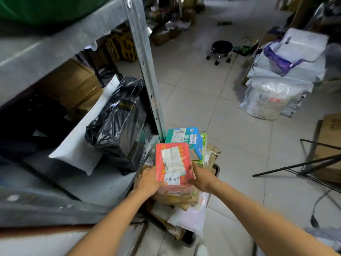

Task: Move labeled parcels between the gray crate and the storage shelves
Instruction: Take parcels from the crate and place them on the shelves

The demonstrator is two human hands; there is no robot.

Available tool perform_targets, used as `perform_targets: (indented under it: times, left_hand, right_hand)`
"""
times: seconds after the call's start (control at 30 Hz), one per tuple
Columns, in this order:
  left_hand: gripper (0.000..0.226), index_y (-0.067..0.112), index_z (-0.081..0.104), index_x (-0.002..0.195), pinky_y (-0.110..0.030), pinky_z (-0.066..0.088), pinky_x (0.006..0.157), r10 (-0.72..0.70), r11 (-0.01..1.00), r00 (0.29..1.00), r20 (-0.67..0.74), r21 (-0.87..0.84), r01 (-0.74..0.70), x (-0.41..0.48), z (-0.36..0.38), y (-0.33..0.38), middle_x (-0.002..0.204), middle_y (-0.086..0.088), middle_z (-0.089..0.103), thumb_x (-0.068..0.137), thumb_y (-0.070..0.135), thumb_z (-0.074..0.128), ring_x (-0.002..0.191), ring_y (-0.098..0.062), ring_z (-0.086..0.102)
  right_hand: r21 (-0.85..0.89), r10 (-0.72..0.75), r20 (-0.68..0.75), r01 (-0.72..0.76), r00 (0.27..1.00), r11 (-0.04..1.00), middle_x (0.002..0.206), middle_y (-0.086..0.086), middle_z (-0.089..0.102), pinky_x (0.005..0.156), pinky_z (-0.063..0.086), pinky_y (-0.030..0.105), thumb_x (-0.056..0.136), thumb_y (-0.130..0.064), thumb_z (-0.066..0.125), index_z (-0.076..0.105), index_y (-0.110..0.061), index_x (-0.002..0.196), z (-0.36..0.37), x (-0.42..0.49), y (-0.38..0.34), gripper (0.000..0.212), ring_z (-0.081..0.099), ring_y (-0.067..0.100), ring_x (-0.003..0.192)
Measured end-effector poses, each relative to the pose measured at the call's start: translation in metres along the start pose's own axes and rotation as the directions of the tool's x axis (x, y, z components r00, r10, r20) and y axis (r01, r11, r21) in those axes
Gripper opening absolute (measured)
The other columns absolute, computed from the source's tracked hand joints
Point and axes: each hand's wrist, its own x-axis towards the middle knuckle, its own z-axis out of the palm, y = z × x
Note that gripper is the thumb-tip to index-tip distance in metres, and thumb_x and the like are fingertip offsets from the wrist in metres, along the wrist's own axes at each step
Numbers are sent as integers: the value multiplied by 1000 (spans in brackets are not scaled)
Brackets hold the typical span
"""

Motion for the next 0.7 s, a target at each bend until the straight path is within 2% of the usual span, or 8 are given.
perform_targets:
  times: [0.07, 0.17, 0.3, 0.4, 0.5, 0.6, 0.7]
  left_hand:
    - [49, 28, 57, 127, -30, 45, 89, 21, 995, 1000, -18, 93, -19, -15, -14, 12, 129, -3, 60, 83, 44, 67, 117, -27, 57]
    - [51, 31, 59, 121, -35, 49, 91, 61, 975, 998, -28, 217, -53, -42, -36, 26, 124, 0, 63, 76, 52, 70, 113, -26, 60]
    - [60, 31, 57, 124, -36, 47, 94, 167, 938, 982, -88, 322, -131, -82, -70, 45, 125, 1, 62, 74, 62, 69, 114, -25, 59]
    - [61, 30, 59, 125, -35, 48, 91, 286, 910, 947, -146, 350, -221, -121, -89, 50, 123, 3, 64, 74, 62, 69, 113, -22, 59]
    - [60, 30, 60, 123, -35, 48, 86, 367, 873, 919, -146, 394, -286, -165, -98, 43, 119, 3, 65, 73, 63, 69, 111, -22, 60]
    - [59, 32, 61, 120, -34, 47, 82, 413, 853, 896, -162, 412, -319, -207, -103, 29, 113, 2, 66, 72, 64, 69, 108, -24, 62]
    - [50, 29, 63, 111, -34, 50, 84, 412, 858, 891, -191, 409, -309, -247, -108, 11, 111, 1, 66, 74, 61, 69, 104, -24, 63]
  right_hand:
    - [-147, -22, 14, 24, 1000, 989, 135, 5, 55, 98, 49, 39, 93, -34, 60, 29, -21, 146, -20, -29, -14, 63, 56, 26, 118]
    - [-325, -37, 23, 43, 999, 945, 134, 8, 54, 96, 44, 35, 95, -32, 59, 42, -14, 137, -42, -72, -31, 49, 54, 27, 120]
    - [-471, -39, -52, 10, 998, 882, 131, 11, 56, 92, 46, 34, 92, -37, 60, 47, -11, 133, -59, -132, -52, 50, 55, 29, 116]
    - [-498, -57, -137, -19, 989, 867, 135, 12, 52, 93, 44, 35, 92, -39, 60, 44, -10, 139, -58, -180, -72, 58, 52, 30, 121]
    - [-507, -85, -172, -14, 981, 862, 137, 9, 52, 91, 44, 35, 91, -42, 62, 42, -15, 141, -44, -226, -96, 60, 52, 28, 121]
    - [-510, -131, -186, 19, 974, 860, 136, 8, 54, 93, 42, 33, 90, -40, 64, 43, -16, 141, -28, -262, -123, 60, 52, 28, 122]
    - [-545, -181, -216, 36, 959, 837, 131, 10, 58, 92, 47, 36, 87, -46, 66, 50, -12, 135, -15, -286, -147, 61, 55, 30, 115]
